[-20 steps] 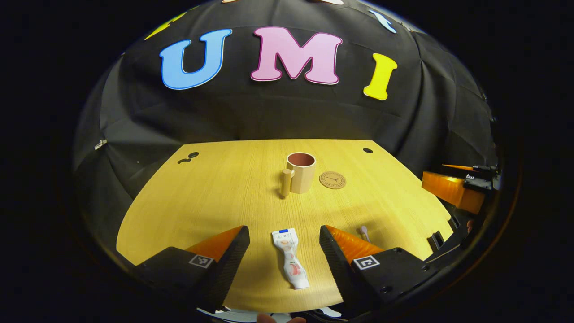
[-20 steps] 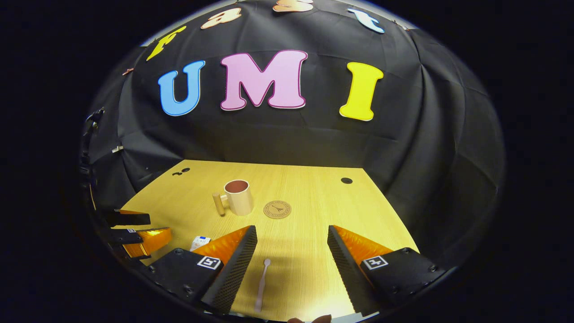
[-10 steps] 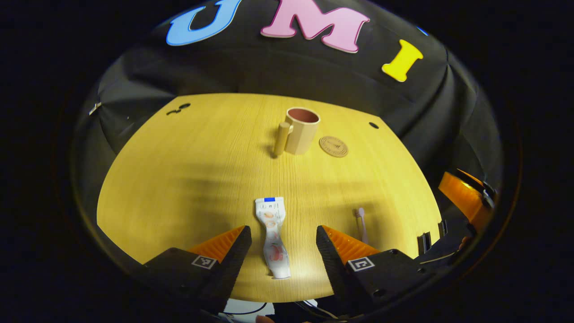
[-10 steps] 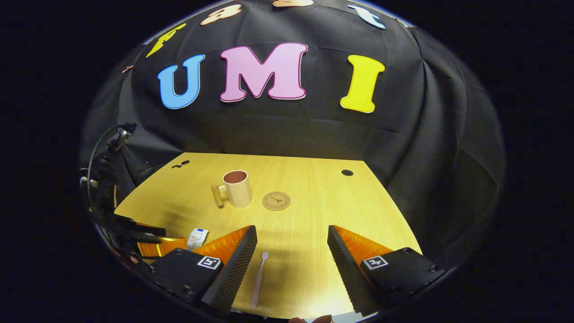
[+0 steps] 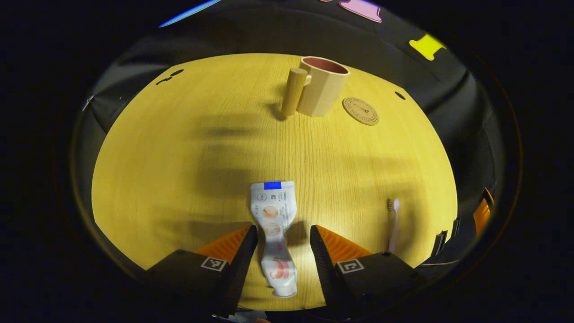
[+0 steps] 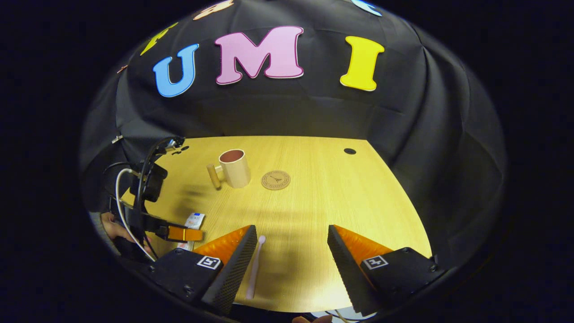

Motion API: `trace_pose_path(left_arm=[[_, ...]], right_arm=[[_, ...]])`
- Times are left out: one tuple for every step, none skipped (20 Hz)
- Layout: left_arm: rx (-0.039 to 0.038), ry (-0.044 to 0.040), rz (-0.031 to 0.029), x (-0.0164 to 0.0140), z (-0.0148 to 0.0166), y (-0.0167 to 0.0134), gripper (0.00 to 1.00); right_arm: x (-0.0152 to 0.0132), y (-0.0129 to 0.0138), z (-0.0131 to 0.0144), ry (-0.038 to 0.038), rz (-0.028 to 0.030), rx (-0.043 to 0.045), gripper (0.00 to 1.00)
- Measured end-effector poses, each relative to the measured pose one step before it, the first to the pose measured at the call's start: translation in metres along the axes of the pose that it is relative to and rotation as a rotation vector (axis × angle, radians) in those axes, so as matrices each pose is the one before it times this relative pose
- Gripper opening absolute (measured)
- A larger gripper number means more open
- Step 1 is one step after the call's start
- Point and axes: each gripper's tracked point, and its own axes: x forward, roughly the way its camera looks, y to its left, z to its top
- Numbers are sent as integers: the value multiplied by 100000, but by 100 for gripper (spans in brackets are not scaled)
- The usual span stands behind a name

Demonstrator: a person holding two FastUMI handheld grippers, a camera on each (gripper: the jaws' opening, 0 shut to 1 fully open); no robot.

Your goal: Put the toothbrush and toothpaste on the desktop into the cup, then pick up the cup and place it on the coaster on the desktop.

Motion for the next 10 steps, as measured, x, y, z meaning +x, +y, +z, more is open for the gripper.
trace_pose_path(left_arm=[[1032, 131, 1745, 99, 284, 176, 72], [1242, -65, 1428, 122, 340, 89, 69], [861, 1237, 1961, 210, -174, 138, 66], [807, 2879, 3521, 42, -525, 389, 63], [1427, 687, 2133, 174, -137, 271, 66], [11, 1291, 223, -18, -108, -73, 45], [334, 1704, -292, -167, -188, -77, 44], [1573, 1248, -508, -108, -73, 107, 43], [1868, 1287, -754, 7, -72, -17, 39], [2497, 988, -902, 16, 60, 25, 43]], right_arm=[[396, 28, -434, 1585, 745, 815, 98], [227, 65, -529, 2142, 566, 802, 98], [299, 188, -639, 2124, 855, 850, 98], [295, 246, -655, 2538, 1061, 1106, 98], [364, 236, -526, 2267, 817, 722, 98], [320, 367, -478, 2331, 1142, 603, 98], [298, 365, -498, 2236, 777, 186, 99], [377, 428, -503, 2469, 1050, -46, 99], [424, 559, -658, 3147, 1085, -200, 99], [521, 728, -899, 4158, 1111, -349, 99]])
